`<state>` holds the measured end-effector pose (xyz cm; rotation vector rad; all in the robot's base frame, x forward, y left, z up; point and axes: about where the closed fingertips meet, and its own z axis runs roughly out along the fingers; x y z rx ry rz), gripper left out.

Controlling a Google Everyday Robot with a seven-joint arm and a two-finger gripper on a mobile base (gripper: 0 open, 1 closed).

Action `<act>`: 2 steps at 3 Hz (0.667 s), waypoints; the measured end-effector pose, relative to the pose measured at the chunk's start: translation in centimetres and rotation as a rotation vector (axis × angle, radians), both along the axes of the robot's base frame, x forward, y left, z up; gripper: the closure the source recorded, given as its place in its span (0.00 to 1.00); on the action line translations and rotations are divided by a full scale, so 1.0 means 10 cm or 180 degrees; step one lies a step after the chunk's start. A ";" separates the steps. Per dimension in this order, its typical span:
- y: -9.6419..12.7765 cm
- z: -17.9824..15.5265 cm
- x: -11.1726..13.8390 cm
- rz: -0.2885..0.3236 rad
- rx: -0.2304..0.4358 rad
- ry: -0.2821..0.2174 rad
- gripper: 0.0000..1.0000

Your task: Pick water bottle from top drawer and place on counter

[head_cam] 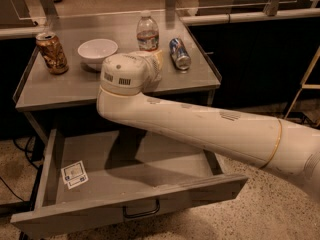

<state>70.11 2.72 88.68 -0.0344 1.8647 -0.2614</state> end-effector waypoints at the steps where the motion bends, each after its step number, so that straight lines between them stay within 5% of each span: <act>1: 0.00 0.00 0.00 0.0000 0.0000 0.0000 0.12; 2: 0.00 0.00 0.00 0.0000 -0.0001 0.0000 0.00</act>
Offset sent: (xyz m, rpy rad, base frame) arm 0.0000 0.0000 0.0000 0.0000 0.0000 0.0000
